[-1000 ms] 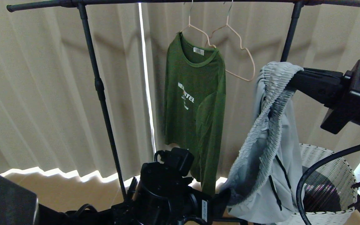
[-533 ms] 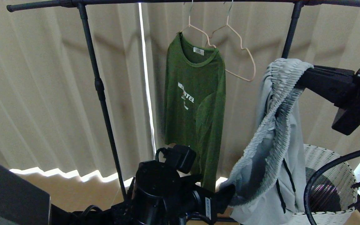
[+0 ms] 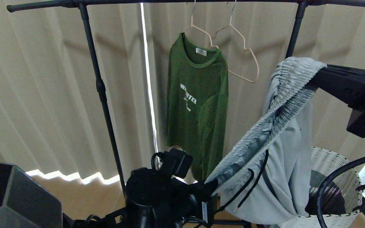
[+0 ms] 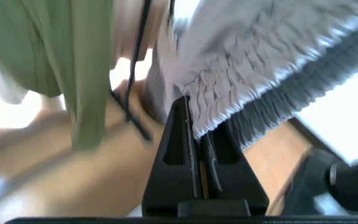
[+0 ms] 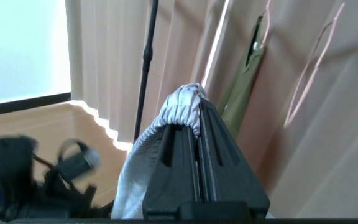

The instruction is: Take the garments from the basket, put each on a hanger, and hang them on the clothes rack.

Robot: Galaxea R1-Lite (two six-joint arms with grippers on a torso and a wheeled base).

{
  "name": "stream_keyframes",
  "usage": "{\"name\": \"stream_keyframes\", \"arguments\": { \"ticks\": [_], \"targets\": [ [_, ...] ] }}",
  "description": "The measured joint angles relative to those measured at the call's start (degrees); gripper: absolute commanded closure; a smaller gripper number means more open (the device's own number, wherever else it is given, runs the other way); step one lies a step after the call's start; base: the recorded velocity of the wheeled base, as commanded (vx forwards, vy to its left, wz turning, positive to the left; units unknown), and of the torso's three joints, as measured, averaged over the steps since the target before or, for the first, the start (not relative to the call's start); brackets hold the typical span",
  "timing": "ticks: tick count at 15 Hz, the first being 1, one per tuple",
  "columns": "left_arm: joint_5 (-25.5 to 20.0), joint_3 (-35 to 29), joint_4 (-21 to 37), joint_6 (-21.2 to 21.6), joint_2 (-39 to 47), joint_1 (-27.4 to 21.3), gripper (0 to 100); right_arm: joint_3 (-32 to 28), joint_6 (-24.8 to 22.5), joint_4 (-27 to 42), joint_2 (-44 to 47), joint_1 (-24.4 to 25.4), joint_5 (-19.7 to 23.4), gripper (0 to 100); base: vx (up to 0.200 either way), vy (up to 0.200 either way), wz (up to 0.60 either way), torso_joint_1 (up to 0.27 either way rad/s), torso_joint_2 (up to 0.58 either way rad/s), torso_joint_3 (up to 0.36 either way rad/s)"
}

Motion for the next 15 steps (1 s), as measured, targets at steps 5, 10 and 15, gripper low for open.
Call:
{"name": "stream_keyframes", "arguments": {
  "ticks": [5,10,15],
  "targets": [
    [-3.1,2.95,13.58,9.67,-15.46,9.75,100,2.8,-0.02,-0.13,0.68,-0.06,-0.02,100,0.0,0.0,0.0,0.0,0.0,0.0],
    [-13.9,-11.85,48.13,12.2,-36.55,26.21,100,2.43,0.2,-6.13,6.25,-0.06,-0.02,100,0.0,0.0,0.0,0.0,0.0,0.0],
    [-18.65,-27.64,58.23,13.82,-43.26,35.4,100,-0.5,0.44,-11.68,11.15,-0.78,0.01,100,0.0,0.0,0.0,0.0,0.0,0.0]
  ]
}}
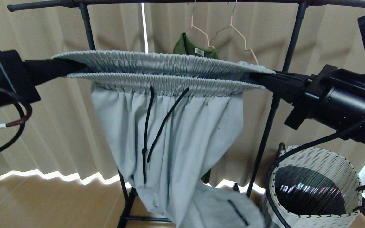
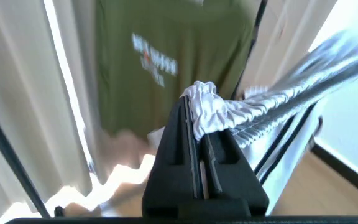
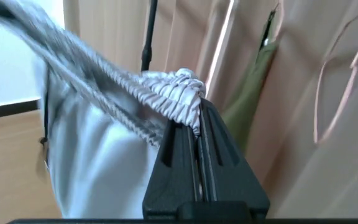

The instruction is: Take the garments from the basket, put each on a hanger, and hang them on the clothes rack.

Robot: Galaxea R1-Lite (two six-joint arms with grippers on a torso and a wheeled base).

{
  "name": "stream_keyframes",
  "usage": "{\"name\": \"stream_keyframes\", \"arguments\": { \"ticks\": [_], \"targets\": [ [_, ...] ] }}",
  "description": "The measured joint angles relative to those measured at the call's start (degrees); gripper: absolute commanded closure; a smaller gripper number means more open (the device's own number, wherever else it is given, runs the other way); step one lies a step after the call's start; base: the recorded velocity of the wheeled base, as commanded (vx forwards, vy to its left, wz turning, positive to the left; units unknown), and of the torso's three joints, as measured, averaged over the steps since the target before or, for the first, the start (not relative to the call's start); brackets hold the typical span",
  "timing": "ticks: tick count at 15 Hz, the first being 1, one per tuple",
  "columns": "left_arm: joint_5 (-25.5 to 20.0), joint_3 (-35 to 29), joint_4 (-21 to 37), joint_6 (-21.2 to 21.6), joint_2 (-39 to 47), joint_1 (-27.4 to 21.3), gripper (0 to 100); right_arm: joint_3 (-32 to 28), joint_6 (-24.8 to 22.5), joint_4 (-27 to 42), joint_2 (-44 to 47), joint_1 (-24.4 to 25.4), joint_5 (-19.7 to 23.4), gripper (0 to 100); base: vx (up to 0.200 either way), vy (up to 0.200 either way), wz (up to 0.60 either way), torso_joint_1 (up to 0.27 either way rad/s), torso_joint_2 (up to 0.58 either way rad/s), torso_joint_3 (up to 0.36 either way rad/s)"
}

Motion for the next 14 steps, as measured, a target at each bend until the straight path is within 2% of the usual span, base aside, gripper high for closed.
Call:
{"name": "stream_keyframes", "arguments": {
  "ticks": [3,5,8,10,12,13,14],
  "targets": [
    [-0.15,-6.62,2.46,3.78,1.49,0.35,100,-4.0,-0.13,0.57,1.33,-2.95,-0.06,100,0.0,0.0,0.0,0.0,0.0,0.0],
    [0.1,-9.07,3.55,4.53,3.94,-0.65,100,-5.01,-0.17,0.77,2.26,-5.46,-0.17,100,0.0,0.0,0.0,0.0,0.0,0.0],
    [0.44,-5.57,3.8,4.99,7.3,-4.83,100,-3.15,-0.27,0.98,3.61,-8.22,-0.45,100,0.0,0.0,0.0,0.0,0.0,0.0],
    [0.54,-2.35,0.82,5.22,8.55,-7.69,100,-2.51,-0.27,0.93,4.06,-8.7,-0.68,100,0.0,0.0,0.0,0.0,0.0,0.0],
    [0.62,-0.74,-6.74,5.79,9.12,-9.29,100,-2.56,-0.44,0.9,4.16,-9.36,-0.69,100,0.0,0.0,0.0,0.0,0.0,0.0],
    [0.6,-0.76,-6.35,6.34,9.28,-9.76,100,-2.89,-0.52,0.71,4.16,-10.06,-0.68,100,0.0,0.0,0.0,0.0,0.0,0.0],
    [0.57,-1.66,-2.88,6.58,9.5,-9.98,100,-2.9,-0.55,0.76,4.19,-10.78,-0.63,100,0.0,0.0,0.0,0.0,0.0,0.0]
  ]
}}
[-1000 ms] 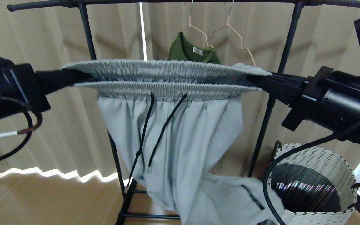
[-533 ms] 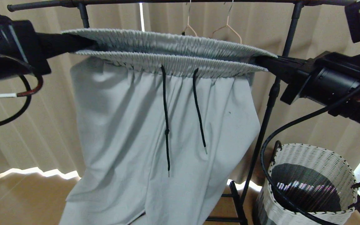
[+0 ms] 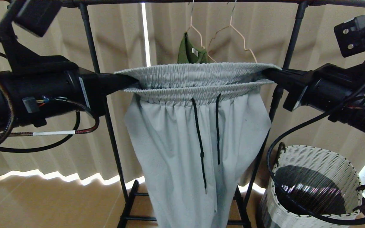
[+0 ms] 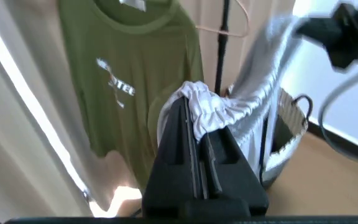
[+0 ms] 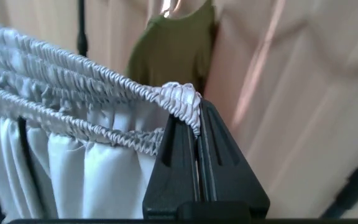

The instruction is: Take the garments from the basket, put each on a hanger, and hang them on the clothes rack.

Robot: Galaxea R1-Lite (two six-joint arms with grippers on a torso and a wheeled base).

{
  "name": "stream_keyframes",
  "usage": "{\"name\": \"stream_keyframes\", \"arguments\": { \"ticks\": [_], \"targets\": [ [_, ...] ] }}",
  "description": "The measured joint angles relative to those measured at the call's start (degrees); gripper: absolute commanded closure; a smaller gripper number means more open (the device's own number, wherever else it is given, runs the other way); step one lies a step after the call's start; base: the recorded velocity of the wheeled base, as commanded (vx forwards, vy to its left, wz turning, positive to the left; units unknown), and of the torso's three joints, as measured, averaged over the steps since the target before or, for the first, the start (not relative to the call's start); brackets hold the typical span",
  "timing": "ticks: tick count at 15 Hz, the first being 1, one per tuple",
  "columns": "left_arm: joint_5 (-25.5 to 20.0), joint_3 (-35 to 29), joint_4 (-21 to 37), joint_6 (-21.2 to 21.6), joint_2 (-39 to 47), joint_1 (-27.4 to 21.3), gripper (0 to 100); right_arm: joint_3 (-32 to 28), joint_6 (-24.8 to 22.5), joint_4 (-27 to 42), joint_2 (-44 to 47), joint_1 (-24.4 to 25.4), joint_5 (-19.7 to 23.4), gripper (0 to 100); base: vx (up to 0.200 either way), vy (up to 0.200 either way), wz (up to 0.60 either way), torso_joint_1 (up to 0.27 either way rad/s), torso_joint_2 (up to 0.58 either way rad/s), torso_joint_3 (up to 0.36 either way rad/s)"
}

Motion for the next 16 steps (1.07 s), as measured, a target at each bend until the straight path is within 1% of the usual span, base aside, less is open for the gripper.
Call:
{"name": "stream_keyframes", "arguments": {
  "ticks": [2,4,6,9,10,11,12,13,16],
  "targets": [
    [-0.02,-4.28,6.1,-0.27,0.63,-0.15,100,-0.02,0.06,-0.13,0.02,-1.23,-0.05,100,0.0,0.0,0.0,0.0,0.0,0.0],
    [-0.04,-9.31,9.03,-0.84,2.11,-0.22,100,0.17,0.02,0.15,-0.46,-2.39,-0.02,100,0.0,0.0,0.0,0.0,0.0,0.0],
    [-0.04,-13.75,9.5,-1.04,4.74,-0.24,100,0.41,0.0,3.07,-2.26,-3.47,0.05,100,0.0,0.0,0.0,0.0,0.0,0.0],
    [-0.02,-16.49,9.39,-1.13,8.22,-0.39,100,0.83,0.27,10.7,-7.01,-3.96,0.71,100,0.0,0.0,0.0,0.0,0.0,0.0],
    [-0.04,-16.9,9.33,-1.22,9.13,-0.57,100,1.79,0.39,13.18,-9.18,-3.96,1.61,100,0.0,0.0,0.0,0.0,0.0,0.0],
    [-0.02,-17.18,8.95,-1.24,10.05,-0.91,100,3.49,0.49,14.63,-11.52,-3.66,4.08,100,0.0,0.0,0.0,0.0,0.0,0.0],
    [0.02,-17.29,7.91,-1.24,10.97,-1.21,100,5.38,0.52,15.29,-13.7,-2.76,6.81,100,0.0,0.0,0.0,0.0,0.0,0.0],
    [0.13,-17.37,7.0,-1.26,11.8,-1.38,100,6.99,0.52,15.53,-15.24,-1.65,7.98,100,0.0,0.0,0.0,0.0,0.0,0.0],
    [0.24,-17.18,6.55,-1.3,13.41,-1.66,100,9.48,0.46,15.64,-17.68,0.78,8.2,100,0.0,0.0,0.0,0.0,0.0,0.0]
  ]
}}
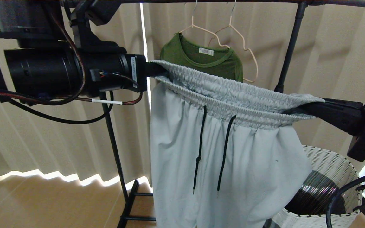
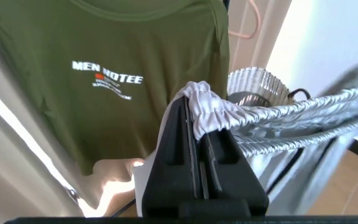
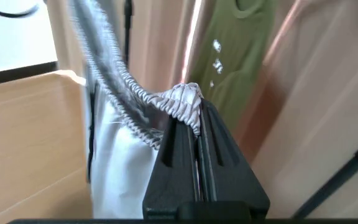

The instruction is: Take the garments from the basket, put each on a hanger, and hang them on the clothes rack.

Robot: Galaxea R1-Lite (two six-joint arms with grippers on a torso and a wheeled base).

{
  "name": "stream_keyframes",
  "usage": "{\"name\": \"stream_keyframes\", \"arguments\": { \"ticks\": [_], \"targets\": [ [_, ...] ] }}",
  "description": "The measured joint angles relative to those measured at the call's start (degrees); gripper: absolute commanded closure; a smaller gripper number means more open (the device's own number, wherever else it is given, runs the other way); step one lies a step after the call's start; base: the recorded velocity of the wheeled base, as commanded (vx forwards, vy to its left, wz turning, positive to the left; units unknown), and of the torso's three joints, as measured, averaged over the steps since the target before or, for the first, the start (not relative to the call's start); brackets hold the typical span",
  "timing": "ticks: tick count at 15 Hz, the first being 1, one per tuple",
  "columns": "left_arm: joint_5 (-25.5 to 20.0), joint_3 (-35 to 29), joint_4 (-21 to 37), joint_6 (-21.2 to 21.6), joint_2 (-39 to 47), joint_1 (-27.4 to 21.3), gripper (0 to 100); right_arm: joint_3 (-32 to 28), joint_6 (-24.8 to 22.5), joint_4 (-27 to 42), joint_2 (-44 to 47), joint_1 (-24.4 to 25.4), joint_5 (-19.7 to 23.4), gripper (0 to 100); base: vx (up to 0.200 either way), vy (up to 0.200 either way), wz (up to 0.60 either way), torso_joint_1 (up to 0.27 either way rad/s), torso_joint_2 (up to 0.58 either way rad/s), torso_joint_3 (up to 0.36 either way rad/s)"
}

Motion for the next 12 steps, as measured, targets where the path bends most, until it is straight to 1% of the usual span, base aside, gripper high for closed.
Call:
{"name": "stream_keyframes", "arguments": {
  "ticks": [1,3,4,7,8,10,12],
  "targets": [
    [0.38,0.26,0.05,0.05,0.18,-0.05,100,0.22,-0.44,-0.09,-0.07,0.16,-0.29,100,0.0,0.0,0.0,0.0,0.0,0.0],
    [3.07,0.77,0.46,0.09,0.05,-0.05,100,0.33,-2.51,-0.68,0.52,-0.85,-1.23,100,0.0,0.0,0.0,0.0,0.0,0.0],
    [3.58,1.07,0.73,0.16,-0.26,-0.02,100,0.3,-3.06,-0.96,1.05,-1.69,-1.63,100,0.0,0.0,0.0,0.0,0.0,0.0],
    [3.64,1.9,3.99,0.24,-2.51,0.02,100,-1.27,-3.04,-3.47,3.71,-3.86,-1.78,100,0.0,0.0,0.0,0.0,0.0,0.0],
    [3.56,2.16,5.77,0.27,-3.58,0.02,100,-1.6,-2.68,-6.08,5.0,-4.36,-1.8,100,0.0,0.0,0.0,0.0,0.0,0.0],
    [3.1,3.28,8.22,0.33,-6.31,-0.24,100,-2.41,-1.3,-13.75,9.0,-5.05,-1.96,100,0.0,0.0,0.0,0.0,0.0,0.0],
    [2.85,5.27,8.72,0.27,-8.78,-2.58,100,-5.29,-0.32,-17.3,12.91,-5.35,-1.96,100,0.0,0.0,0.0,0.0,0.0,0.0]
  ]
}}
